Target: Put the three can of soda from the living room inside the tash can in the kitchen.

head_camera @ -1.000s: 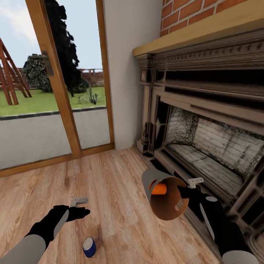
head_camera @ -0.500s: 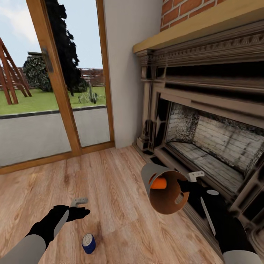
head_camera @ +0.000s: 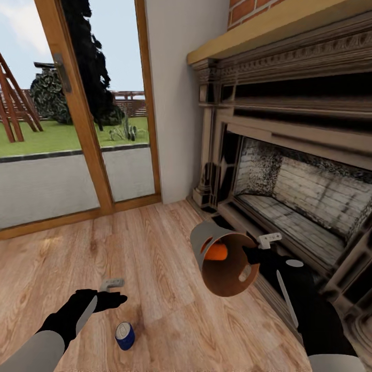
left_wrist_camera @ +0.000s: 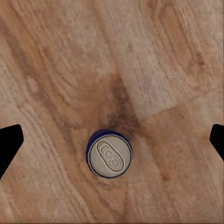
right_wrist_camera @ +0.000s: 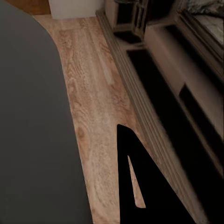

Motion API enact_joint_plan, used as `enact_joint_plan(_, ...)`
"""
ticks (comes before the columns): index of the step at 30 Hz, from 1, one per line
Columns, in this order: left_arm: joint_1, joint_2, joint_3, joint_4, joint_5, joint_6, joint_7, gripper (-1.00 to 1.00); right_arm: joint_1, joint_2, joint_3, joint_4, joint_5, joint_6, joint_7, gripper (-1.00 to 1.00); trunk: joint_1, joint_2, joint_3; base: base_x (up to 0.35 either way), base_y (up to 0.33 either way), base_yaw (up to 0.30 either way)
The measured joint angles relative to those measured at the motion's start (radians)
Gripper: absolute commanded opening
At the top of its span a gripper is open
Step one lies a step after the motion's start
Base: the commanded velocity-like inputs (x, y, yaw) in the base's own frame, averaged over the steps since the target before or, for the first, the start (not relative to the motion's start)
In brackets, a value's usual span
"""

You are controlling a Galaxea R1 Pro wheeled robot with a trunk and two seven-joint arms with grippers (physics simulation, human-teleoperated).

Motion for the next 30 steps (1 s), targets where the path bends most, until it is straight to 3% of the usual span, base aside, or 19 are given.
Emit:
enact_joint_plan(8,0.0,-0.001,0.0,0.0,0.0,-0.001,0.0,1.0,-0.024,0.017,0.003,-0.022,0.003,0.03,-0.001,-1.0,0.004,-0.002,-0.031,0.0,0.0,0.0)
enact_joint_plan(24,0.0,-0.002,0.0,0.0,0.0,-0.003,0.0,1.0,-0.028,0.019,0.01,-0.026,0.007,0.035,-0.001,-1.0,0.011,-0.006,-0.093,0.0,0.0,0.0)
enact_joint_plan(30,0.0,-0.002,0.0,0.0,0.001,-0.003,-0.001,1.0,-0.028,0.019,0.011,-0.027,0.006,0.034,-0.001,-1.0,0.011,-0.006,-0.093,0.0,0.0,0.0)
